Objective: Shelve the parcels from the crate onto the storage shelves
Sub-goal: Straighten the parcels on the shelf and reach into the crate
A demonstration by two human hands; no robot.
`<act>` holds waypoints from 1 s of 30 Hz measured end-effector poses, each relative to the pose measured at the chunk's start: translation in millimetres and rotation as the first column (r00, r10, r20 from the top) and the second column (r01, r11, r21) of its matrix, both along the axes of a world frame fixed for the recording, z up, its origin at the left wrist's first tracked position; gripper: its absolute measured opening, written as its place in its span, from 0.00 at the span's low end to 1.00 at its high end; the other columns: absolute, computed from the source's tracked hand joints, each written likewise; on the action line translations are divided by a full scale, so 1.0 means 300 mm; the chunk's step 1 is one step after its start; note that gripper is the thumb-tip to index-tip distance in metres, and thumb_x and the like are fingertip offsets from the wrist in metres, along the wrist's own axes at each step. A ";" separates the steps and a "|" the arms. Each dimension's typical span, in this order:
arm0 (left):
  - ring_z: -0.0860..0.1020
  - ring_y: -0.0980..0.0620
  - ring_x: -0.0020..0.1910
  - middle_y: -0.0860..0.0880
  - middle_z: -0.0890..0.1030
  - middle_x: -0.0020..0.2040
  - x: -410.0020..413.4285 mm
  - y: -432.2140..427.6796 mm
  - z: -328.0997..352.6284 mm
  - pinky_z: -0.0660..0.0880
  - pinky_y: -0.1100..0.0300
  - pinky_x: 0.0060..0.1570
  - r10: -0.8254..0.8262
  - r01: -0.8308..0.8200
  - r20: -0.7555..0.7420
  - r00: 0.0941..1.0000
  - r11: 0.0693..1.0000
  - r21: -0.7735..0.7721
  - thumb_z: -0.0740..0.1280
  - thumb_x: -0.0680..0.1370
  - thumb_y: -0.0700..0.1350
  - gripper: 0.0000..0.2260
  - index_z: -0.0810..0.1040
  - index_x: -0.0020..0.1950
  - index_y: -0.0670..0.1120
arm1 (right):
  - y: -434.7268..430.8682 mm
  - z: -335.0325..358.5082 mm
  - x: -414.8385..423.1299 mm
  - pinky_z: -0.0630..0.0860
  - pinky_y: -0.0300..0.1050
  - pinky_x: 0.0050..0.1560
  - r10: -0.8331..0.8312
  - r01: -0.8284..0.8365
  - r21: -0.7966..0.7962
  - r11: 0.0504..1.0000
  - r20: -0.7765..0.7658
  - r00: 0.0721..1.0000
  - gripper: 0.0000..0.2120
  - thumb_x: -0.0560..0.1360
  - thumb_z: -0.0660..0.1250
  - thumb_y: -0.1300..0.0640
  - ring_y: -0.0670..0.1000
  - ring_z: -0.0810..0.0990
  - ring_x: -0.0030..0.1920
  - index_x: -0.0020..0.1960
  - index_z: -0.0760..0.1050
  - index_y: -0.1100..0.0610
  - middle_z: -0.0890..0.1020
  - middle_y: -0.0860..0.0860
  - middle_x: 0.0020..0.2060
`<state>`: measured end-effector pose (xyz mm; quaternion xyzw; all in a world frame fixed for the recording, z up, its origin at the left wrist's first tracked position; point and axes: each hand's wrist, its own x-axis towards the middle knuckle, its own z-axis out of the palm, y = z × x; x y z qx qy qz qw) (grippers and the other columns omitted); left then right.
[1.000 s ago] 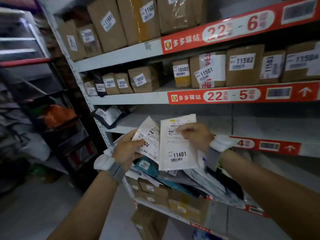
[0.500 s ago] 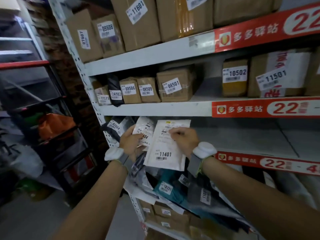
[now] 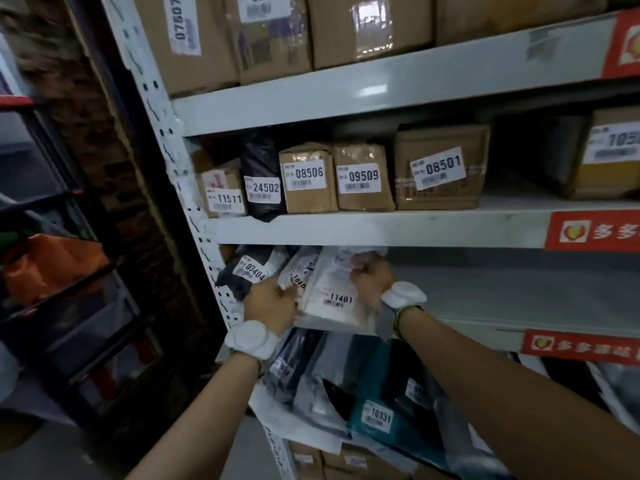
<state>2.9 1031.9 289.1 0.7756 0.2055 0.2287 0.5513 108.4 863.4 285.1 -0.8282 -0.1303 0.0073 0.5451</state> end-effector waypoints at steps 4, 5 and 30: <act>0.84 0.41 0.33 0.39 0.81 0.32 0.037 -0.003 0.025 0.80 0.52 0.36 0.055 -0.038 0.167 0.984 0.994 -0.106 0.63 0.80 0.36 0.15 0.75 0.34 0.46 | 0.060 0.021 0.023 0.67 0.46 0.59 -0.047 0.054 -0.054 0.997 0.124 0.991 0.05 0.81 0.63 0.58 0.56 0.73 0.56 0.56 0.71 0.56 0.75 0.56 0.53; 0.85 0.42 0.33 0.38 0.82 0.34 0.044 -0.006 0.023 0.81 0.52 0.37 0.068 -0.048 0.202 0.977 0.994 -0.103 0.63 0.80 0.36 0.13 0.76 0.36 0.44 | 0.069 0.012 0.025 0.64 0.45 0.63 -0.002 0.032 -0.161 0.986 0.178 0.984 0.10 0.82 0.62 0.54 0.56 0.73 0.61 0.61 0.72 0.56 0.76 0.56 0.58; 0.86 0.45 0.42 0.42 0.86 0.43 0.070 -0.021 -0.141 0.81 0.62 0.41 0.069 0.083 0.298 0.952 0.879 -0.470 0.65 0.80 0.34 0.06 0.82 0.51 0.39 | 0.113 -0.059 0.009 0.71 0.39 0.61 0.256 -0.116 -0.412 0.904 0.302 0.918 0.26 0.76 0.65 0.38 0.52 0.77 0.64 0.71 0.71 0.45 0.81 0.50 0.62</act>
